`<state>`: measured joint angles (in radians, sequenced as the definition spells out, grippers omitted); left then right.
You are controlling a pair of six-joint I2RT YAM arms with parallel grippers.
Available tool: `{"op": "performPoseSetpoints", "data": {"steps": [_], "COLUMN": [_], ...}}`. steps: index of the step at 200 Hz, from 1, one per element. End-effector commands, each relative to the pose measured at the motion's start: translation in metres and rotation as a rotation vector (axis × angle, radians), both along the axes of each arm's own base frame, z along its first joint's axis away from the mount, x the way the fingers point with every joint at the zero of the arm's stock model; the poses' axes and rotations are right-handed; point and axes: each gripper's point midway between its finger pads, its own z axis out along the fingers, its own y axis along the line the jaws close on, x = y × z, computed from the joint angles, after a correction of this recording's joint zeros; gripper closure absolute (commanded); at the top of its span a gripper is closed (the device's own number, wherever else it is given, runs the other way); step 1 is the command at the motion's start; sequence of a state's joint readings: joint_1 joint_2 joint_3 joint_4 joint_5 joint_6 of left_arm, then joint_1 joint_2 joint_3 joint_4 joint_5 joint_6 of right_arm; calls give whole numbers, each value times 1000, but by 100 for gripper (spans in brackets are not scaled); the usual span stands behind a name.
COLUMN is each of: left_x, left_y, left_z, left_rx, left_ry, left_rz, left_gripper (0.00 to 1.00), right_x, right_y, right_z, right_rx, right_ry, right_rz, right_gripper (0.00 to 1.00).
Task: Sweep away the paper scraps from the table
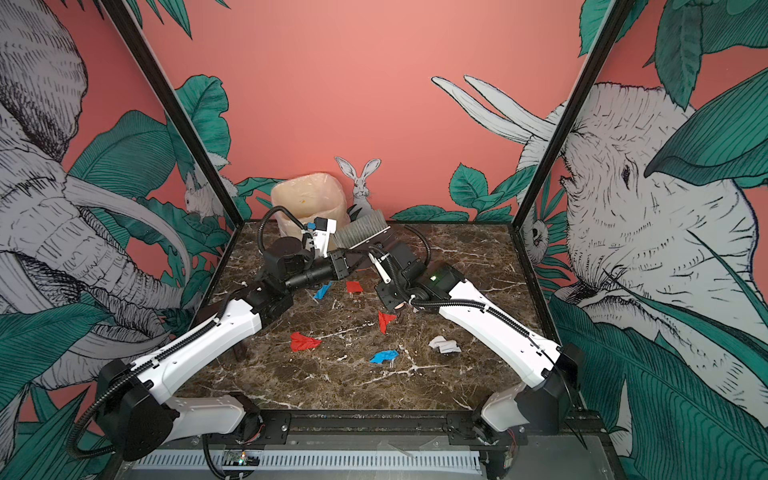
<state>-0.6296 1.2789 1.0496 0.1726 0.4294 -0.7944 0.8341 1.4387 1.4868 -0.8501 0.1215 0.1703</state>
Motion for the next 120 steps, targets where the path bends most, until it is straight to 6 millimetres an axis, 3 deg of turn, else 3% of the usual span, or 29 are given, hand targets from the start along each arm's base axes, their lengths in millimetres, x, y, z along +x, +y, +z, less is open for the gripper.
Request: {"op": "performPoseSetpoints", "data": {"steps": [1, 11, 18, 39, 73, 83, 120], "left_x": [7, 7, 8, 10, 14, 15, 16], "left_y": [9, 12, 16, 29, 54, 58, 62], "left_z": [2, 6, 7, 12, 20, 26, 49], "left_rx": [-2, -19, -32, -90, -235, -283, -390], "left_ry": [-14, -17, -18, -21, -39, -48, -67], "left_rz": [51, 70, 89, 151, 266, 281, 293], "left_gripper": [100, 100, 100, 100, 100, 100, 100], "right_x": [6, 9, 11, 16, 19, 18, 11], "right_y": [-9, -18, -26, -48, -71, -74, -58], "right_z": [25, 28, 30, 39, 57, 50, 62], "right_rx": [-20, -45, -53, 24, 358, 435, 814], "right_ry": [-93, -123, -134, -127, -81, -51, 30], "right_rz": [-10, -28, -44, -97, -145, -150, -74], "right_gripper": [94, 69, 56, 32, 15, 13, 11]}}
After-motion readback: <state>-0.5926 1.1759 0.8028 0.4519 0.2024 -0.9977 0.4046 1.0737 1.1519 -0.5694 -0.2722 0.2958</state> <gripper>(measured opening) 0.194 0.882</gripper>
